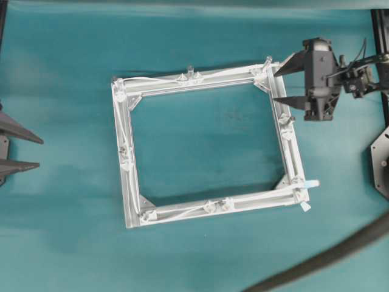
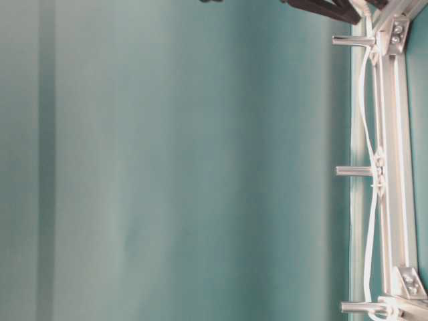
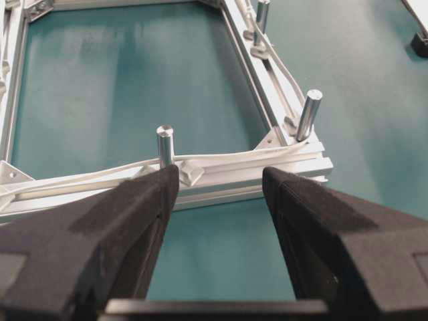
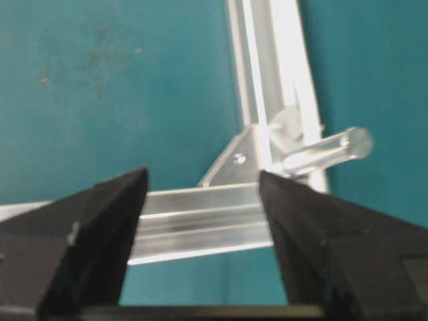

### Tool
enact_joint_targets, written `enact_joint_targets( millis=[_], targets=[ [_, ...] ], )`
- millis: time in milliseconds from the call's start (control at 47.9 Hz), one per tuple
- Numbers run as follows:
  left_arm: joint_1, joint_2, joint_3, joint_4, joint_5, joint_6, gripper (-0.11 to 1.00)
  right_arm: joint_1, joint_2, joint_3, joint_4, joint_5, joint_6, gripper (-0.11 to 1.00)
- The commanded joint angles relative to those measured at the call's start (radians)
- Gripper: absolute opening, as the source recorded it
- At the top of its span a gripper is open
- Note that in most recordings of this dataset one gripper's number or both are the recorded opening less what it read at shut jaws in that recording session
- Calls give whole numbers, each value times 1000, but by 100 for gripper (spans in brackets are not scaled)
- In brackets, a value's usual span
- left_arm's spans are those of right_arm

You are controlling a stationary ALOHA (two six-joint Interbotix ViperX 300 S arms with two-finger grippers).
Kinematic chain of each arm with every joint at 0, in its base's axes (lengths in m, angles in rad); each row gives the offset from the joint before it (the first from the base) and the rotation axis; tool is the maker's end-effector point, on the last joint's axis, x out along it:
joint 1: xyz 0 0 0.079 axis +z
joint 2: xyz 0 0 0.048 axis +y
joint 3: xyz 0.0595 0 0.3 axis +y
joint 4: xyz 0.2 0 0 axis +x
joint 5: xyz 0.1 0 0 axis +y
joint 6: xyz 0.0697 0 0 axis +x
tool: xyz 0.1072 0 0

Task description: Move the cable alternately left and right between 8 pins so it hooks onto each one.

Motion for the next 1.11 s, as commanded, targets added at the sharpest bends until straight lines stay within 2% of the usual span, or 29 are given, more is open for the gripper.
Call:
enact_joint_targets(
  millis=[0, 292, 438, 563, 709, 814, 1085],
  targets=[
    [0, 12, -26, 3, -8, 5, 65, 0, -60, 5, 0, 5, 0, 68],
    [3, 12, -26, 3, -8, 3, 65, 0, -212, 41, -5, 144, -6, 67],
    [3, 12, -26, 3, -8, 3, 65, 2, -239, 43, 0, 147, 2, 67],
    [3, 12, -26, 3, -8, 3, 65, 0, -268, 48, 28, 17, 11, 67],
    [3, 12, -26, 3, -8, 5, 65, 0, -270, 72, 110, -178, 25, 67],
    [3, 12, -26, 3, -8, 5, 65, 0, -276, 83, 149, -241, 57, 68],
    [3, 12, -26, 3, -8, 5, 65, 0, -336, 92, 156, -364, 215, 68]
  ],
)
